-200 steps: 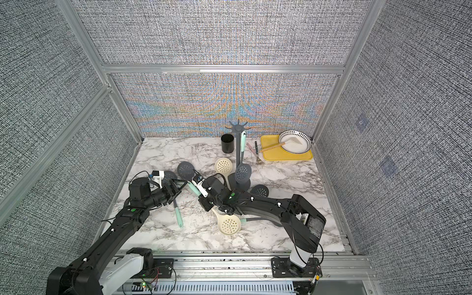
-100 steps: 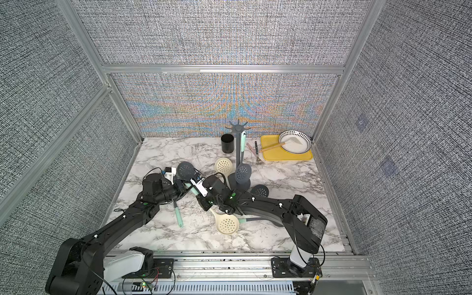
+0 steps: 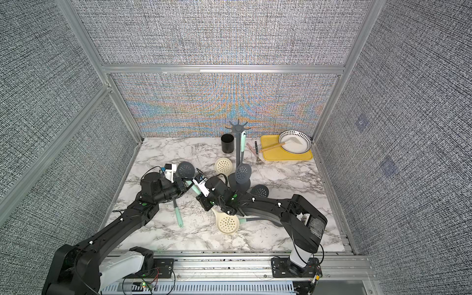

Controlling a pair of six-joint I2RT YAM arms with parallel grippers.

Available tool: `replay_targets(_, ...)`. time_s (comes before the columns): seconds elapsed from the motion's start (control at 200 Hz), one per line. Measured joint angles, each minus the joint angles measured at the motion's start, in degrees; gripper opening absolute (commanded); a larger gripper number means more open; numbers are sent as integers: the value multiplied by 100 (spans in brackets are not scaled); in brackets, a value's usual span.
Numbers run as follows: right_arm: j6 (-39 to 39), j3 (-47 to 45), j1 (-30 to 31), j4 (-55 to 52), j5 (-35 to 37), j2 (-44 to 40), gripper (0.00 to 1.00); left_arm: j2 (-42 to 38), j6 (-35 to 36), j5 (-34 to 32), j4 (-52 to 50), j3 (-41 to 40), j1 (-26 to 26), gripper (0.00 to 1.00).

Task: Hang the skimmer on the kitchen utensil rack
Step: Pick up the skimmer from the center of the board.

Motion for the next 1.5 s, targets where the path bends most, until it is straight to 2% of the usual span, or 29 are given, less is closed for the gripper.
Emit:
replay_targets(0.47, -57, -144, -15, 111, -184, -308, 32, -109, 363, 11, -136, 96, -87, 2)
replay_targets(0.786, -90, -164, -24, 105, -225, -339, 15, -125, 476, 22, -219, 164, -149, 2)
replay_targets(0.836, -96, -225, -24, 107, -227, -428, 10, -153, 483, 33, -269, 210, -179, 9)
replay_targets(0.931, -105, -374, -35, 179, -219, -662, 0, -214, 560, 52, -337, 358, -264, 35)
replay_targets(1.041, -118, -710, -26, 197, -120, -1119, 0, -343, 682, 44, -442, 664, -459, 78)
replay_targets(1.076, -118, -861, -20, 199, -76, -1329, 0, -409, 778, 37, -496, 787, -555, 89)
replay_targets(1.111, -116, -1008, -20, 203, -52, -1545, 0, -481, 881, 17, -566, 914, -656, 96)
replay_targets(1.336, -114, -1978, -26, 94, 734, -3434, 0, -789, 1821, -518, -1113, 1655, -1283, 99)
replay_targets(1.501, -177, -2459, -57, -199, 1801, -5007, 0, -391, 2660, -1397, -1521, 2249, -1945, 99)
